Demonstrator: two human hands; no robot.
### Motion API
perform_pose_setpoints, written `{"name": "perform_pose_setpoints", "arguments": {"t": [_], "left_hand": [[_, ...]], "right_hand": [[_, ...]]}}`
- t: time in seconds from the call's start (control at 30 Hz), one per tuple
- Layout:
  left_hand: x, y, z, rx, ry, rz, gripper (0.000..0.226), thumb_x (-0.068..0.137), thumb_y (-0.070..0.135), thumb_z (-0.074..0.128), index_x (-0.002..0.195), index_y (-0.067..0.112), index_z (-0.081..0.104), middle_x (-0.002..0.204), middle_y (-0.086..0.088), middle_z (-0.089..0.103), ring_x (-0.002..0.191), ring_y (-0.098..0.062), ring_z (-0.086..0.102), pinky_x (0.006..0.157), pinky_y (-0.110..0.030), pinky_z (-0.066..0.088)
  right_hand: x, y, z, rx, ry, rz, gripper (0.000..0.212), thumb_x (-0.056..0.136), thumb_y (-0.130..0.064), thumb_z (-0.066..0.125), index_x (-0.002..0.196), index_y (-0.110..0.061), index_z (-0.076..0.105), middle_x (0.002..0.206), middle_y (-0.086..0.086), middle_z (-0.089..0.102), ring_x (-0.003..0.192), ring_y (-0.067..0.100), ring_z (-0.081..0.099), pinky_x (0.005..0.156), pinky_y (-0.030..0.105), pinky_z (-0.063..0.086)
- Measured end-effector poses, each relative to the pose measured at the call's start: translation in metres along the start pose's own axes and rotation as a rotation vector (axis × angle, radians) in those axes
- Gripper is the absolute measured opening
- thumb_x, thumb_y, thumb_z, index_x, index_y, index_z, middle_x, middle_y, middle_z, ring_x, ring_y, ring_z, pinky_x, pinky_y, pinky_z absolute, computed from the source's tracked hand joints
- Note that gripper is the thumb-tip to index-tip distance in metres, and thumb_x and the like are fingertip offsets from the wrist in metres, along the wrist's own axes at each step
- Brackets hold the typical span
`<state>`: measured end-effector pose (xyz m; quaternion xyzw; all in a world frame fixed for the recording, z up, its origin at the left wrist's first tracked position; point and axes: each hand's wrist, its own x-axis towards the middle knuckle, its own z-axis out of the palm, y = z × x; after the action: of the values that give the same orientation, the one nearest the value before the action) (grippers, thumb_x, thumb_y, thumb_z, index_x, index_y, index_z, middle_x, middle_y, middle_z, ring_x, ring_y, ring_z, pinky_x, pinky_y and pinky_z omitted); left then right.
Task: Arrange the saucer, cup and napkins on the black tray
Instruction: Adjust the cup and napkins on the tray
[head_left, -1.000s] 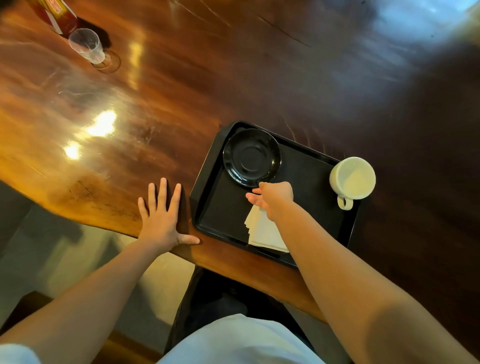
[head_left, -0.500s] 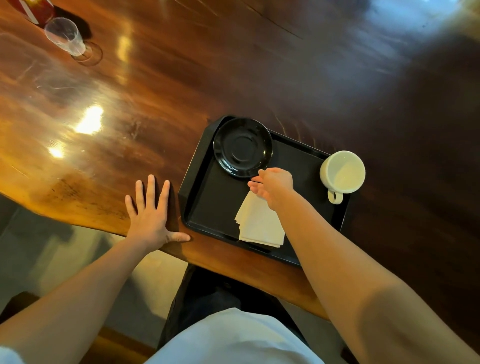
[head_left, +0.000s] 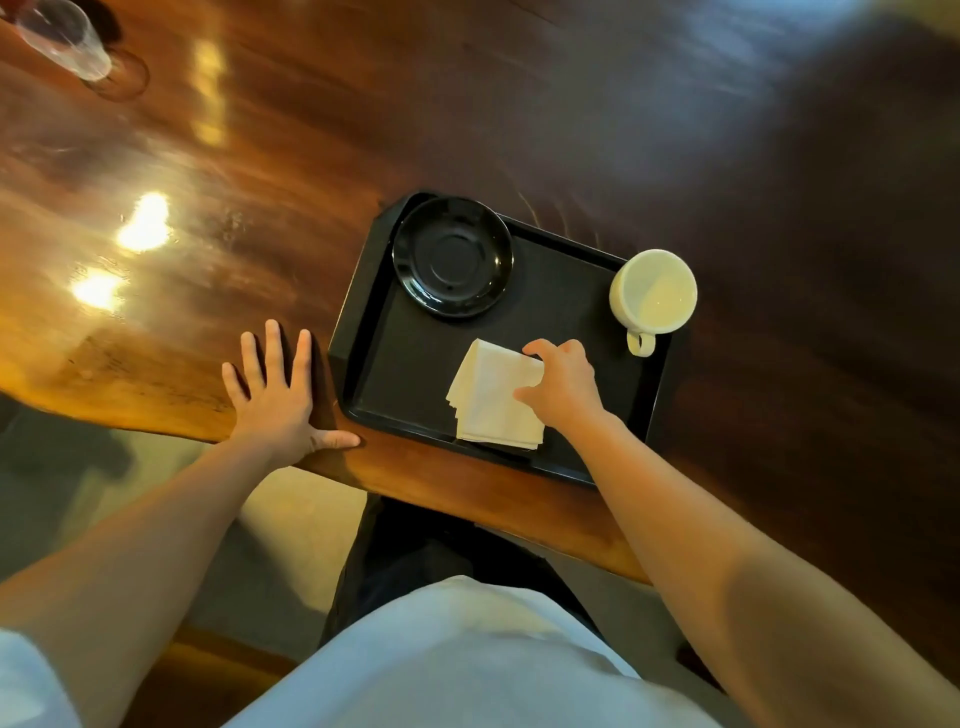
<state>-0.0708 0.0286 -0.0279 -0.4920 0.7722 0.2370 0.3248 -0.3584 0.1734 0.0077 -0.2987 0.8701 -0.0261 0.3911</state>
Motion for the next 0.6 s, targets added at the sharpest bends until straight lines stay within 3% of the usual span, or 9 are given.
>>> {"name": "perform_pose_setpoints", "arguments": {"t": [0.1,0.23,0.43,0.53,0.6], "left_hand": [[0.000,0.000,0.001,-0.003,0.002,0.006,0.154,0.043,0.095,0.050,0.153,0.027,-0.035,0.161,-0.010,-0.042,0.148,-0.039,-0.037,0.117,-0.060,-0.016],[0.000,-0.001,0.002,0.000,0.013,0.008,0.155,0.042,0.094,0.050,0.153,0.027,-0.034,0.161,-0.009,-0.041,0.149,-0.039,-0.036,0.118,-0.060,-0.016],[-0.002,0.000,0.002,-0.001,0.012,0.011,0.155,0.041,0.094,0.050,0.154,0.027,-0.032,0.162,-0.010,-0.040,0.149,-0.039,-0.034,0.118,-0.060,-0.015],[-0.003,0.000,0.001,0.000,0.006,0.011,0.155,0.041,0.094,0.049,0.153,0.027,-0.033,0.161,-0.010,-0.041,0.149,-0.039,-0.034,0.118,-0.060,-0.014],[-0.003,0.000,0.000,0.001,0.006,0.011,0.155,0.041,0.094,0.049,0.153,0.027,-0.034,0.161,-0.010,-0.041,0.149,-0.039,-0.035,0.118,-0.060,-0.014]], "right_hand": [[-0.006,0.003,0.010,0.109,0.055,0.003,0.058,0.087,-0.011,0.075,0.138,-0.021,0.049,0.138,0.010,0.040,0.101,0.016,0.046,0.083,0.023,0.047],[-0.007,0.009,0.014,0.198,0.088,0.062,0.050,0.083,-0.010,0.078,0.128,-0.017,0.057,0.130,0.010,0.053,0.098,0.014,0.045,0.057,0.012,0.032],[-0.008,0.018,-0.002,0.136,0.080,-0.021,0.031,0.088,-0.006,0.070,0.118,-0.016,0.066,0.120,0.006,0.062,0.110,0.020,0.056,0.078,0.027,0.043],[-0.004,0.018,-0.014,0.197,0.111,-0.006,0.020,0.093,-0.011,0.065,0.112,-0.016,0.069,0.112,0.006,0.063,0.101,0.019,0.061,0.076,0.028,0.051],[-0.002,0.018,-0.020,0.306,0.113,0.071,0.016,0.094,-0.012,0.064,0.108,-0.016,0.068,0.107,0.006,0.063,0.092,0.021,0.067,0.065,0.025,0.055]]}}
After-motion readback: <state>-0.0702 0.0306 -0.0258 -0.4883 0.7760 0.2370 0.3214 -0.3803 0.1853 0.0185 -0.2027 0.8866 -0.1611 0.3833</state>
